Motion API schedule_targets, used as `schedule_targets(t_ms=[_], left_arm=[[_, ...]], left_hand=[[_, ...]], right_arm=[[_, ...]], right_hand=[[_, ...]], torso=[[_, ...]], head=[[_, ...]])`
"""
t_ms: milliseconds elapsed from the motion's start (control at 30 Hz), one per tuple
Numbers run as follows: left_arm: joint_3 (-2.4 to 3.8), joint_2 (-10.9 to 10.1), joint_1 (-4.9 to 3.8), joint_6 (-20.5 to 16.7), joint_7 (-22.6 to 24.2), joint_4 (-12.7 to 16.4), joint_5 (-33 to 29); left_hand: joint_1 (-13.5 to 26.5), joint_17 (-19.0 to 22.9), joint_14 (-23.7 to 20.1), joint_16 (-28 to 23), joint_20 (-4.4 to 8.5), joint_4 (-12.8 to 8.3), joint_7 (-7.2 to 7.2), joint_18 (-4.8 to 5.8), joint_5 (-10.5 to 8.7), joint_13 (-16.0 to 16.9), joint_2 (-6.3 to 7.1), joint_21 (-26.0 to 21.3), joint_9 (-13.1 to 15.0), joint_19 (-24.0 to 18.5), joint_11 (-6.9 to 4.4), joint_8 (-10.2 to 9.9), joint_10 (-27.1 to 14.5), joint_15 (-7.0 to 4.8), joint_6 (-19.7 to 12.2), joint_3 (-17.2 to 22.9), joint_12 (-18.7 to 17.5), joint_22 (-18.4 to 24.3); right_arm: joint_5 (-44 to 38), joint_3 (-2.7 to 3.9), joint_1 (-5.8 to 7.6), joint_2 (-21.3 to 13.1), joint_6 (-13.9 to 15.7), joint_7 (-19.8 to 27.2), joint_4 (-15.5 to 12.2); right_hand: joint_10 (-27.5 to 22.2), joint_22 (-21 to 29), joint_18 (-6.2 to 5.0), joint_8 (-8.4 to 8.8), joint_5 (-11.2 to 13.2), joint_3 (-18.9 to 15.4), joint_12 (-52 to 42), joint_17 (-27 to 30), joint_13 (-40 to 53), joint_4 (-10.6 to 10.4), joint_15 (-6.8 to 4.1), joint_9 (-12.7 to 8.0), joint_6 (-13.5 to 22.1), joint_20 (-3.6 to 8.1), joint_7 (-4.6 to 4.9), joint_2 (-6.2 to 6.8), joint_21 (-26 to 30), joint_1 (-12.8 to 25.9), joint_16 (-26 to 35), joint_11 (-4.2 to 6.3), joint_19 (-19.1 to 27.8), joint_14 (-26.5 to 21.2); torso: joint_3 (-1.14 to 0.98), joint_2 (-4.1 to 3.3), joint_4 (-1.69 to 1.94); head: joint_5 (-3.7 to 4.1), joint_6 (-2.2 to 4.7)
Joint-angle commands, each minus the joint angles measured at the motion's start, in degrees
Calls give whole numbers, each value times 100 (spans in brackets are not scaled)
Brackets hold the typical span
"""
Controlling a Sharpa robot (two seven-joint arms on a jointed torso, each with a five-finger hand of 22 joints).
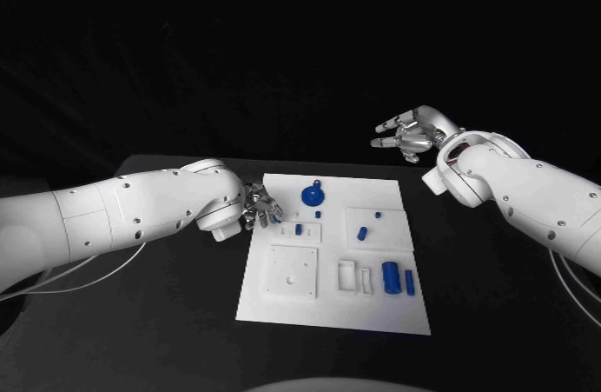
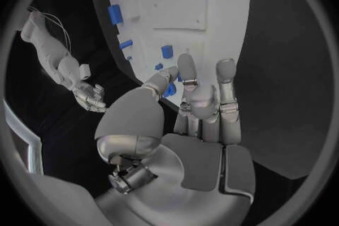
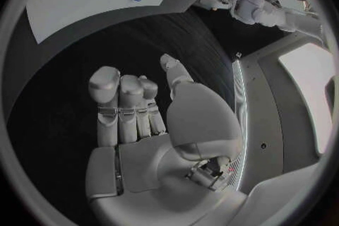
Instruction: Assemble the parts on the task board
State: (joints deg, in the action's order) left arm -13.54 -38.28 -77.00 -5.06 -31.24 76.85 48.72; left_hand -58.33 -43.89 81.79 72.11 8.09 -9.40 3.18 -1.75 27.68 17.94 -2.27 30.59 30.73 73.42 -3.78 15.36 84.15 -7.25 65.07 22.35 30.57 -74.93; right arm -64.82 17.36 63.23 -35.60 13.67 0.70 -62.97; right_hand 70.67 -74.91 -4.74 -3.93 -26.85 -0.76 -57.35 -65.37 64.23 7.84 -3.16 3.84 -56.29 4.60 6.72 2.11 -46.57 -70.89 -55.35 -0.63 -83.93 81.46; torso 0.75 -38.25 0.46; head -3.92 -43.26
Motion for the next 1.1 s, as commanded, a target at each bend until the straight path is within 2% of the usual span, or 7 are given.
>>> schedule_targets(t_ms=[33, 167, 300, 600, 1100], left_arm=[[-12, 4, 39, -312, -39, 68, 335], [-21, 29, 83, -337, -47, 83, 382], [-25, 67, 114, -321, -55, 90, 401], [-27, 125, 141, -259, -88, 73, 480], [-27, 150, 184, -210, -116, 76, 660]], left_hand=[[-29, -26, 40, 39, -16, -83, -459, -33, 29, -10, -57, 41, 749, 30, -44, 151, 263, 2, 494, 133, 58, -109], [-27, -64, 44, 77, -22, -82, -463, -39, 31, -9, -55, 70, 758, 24, -47, 152, 264, 5, 505, 139, 95, -110], [-22, -80, 46, 96, -25, -76, -465, -44, 32, -6, -56, 87, 768, 24, -49, 155, 263, 5, 508, 139, 115, -110], [-33, -55, 39, 96, -28, -68, -463, -51, 24, -15, -54, 109, 791, 11, -48, 160, 262, 6, 496, 142, 115, -107], [-55, -43, 39, 102, -35, -48, -462, -55, 17, -22, -43, 126, 804, -2, -47, 157, 262, 11, 490, 141, 115, -104]], right_arm=[[-39, 2, -12, 1, -87, 17, 0], [-38, 2, -19, 3, -89, 18, -2], [-38, 2, -25, 5, -91, 18, 1], [-37, 2, -30, 12, -98, 18, 4], [-36, 2, -31, 8, -104, 17, 3]], right_hand=[[-17, -578, -88, 34, -35, 33, -10, -1, 9, -5, -23, -7, -36, -14, 10, -29, 3, 26, 13, 8, -209, -27], [-17, -578, -88, 34, -35, 33, -10, -1, 9, -5, -23, -7, -36, -14, 10, -29, 3, 26, 13, 8, -209, -27], [-17, -578, -88, 34, -35, 33, -10, -1, 9, -5, -23, -7, -36, -14, 10, -29, 3, 26, 13, 8, -209, -27], [-21, -576, -88, 34, -46, 46, -4, 2, 6, 7, -23, -7, -41, -14, 10, -28, 12, 40, 18, 9, -207, -29], [-21, -576, -88, 34, -46, 46, -4, 2, 6, 7, -23, -7, -41, -14, 10, -28, 12, 40, 18, 9, -207, -29]], torso=[[-2, -7, 0], [3, -13, -11], [-3, -12, -16], [-13, -10, -11], [-8, -10, -6]], head=[[-10, -6], [-20, -6], [-27, -12], [-17, -33], [-5, -49]])
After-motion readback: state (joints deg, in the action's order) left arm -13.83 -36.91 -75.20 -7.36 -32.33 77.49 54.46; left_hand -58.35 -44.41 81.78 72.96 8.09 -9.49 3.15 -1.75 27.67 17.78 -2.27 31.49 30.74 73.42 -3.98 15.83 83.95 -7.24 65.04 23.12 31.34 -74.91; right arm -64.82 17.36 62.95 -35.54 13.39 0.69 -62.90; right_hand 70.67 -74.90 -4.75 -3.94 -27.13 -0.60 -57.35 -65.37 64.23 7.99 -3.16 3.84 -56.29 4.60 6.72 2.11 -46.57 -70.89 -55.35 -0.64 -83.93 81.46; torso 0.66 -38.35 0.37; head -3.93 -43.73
